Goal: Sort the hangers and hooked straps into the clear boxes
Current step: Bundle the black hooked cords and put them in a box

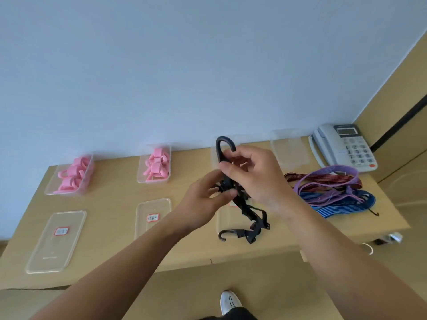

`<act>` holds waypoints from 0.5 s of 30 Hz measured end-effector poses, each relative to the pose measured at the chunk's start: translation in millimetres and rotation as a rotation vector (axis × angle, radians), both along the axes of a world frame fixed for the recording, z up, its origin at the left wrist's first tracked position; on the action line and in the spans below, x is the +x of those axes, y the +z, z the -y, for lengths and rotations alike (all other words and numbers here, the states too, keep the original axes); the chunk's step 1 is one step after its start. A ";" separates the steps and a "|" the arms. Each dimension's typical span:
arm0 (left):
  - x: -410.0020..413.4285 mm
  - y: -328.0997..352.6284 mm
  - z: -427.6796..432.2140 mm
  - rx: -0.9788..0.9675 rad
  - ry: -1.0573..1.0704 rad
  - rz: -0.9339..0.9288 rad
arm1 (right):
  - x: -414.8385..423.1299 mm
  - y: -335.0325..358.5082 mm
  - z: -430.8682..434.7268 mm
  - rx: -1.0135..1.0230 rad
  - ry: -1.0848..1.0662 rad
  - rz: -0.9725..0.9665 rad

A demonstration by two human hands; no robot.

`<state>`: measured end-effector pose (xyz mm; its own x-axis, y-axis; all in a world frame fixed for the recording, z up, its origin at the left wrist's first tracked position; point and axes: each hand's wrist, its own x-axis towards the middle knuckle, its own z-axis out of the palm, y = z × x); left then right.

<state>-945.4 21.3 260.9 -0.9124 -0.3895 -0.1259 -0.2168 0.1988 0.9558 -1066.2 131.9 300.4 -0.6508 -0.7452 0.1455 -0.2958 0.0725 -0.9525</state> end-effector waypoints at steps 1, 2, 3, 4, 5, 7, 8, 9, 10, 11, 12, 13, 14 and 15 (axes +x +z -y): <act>1.0 9.6 0.2 0.031 -0.014 -0.025 | 2.6 13.6 -1.2 -0.049 -0.016 0.034; 2.8 18.6 0.3 0.058 -0.025 -0.046 | 5.0 25.5 -2.1 -0.094 -0.030 0.061; 4.8 26.6 0.6 0.081 -0.031 -0.067 | 7.5 35.4 -1.9 -0.132 -0.042 0.077; 7.3 34.5 0.7 0.094 -0.034 -0.091 | 10.6 44.0 -1.1 -0.160 -0.051 0.088; 10.4 42.3 0.9 0.097 -0.036 -0.112 | 13.9 52.0 -0.1 -0.182 -0.060 0.097; 17.9 56.7 0.4 0.091 -0.051 -0.159 | 20.1 66.0 1.5 -0.222 -0.066 0.117; 21.6 63.8 -0.3 0.088 -0.056 -0.185 | 22.2 72.4 1.4 -0.239 -0.047 0.130; 25.4 70.5 -1.2 0.093 -0.050 -0.210 | 23.9 78.6 0.4 -0.249 -0.005 0.138; 29.0 76.3 -1.8 0.114 -0.036 -0.239 | 25.8 84.2 -1.0 -0.255 0.055 0.143; 32.5 81.3 -2.0 0.150 -0.022 -0.269 | 27.8 89.1 -1.9 -0.261 0.117 0.148; 35.8 85.5 -2.2 0.197 -0.013 -0.295 | 30.2 93.3 -2.7 -0.270 0.162 0.155; 38.7 89.4 -1.7 0.240 -0.008 -0.315 | 32.9 97.3 -2.6 -0.286 0.182 0.155; 41.2 92.5 -1.0 0.271 -0.008 -0.331 | 35.8 100.9 -1.9 -0.308 0.184 0.145; 43.6 95.2 -0.5 0.294 -0.012 -0.346 | 38.5 104.2 -0.5 -0.331 0.180 0.129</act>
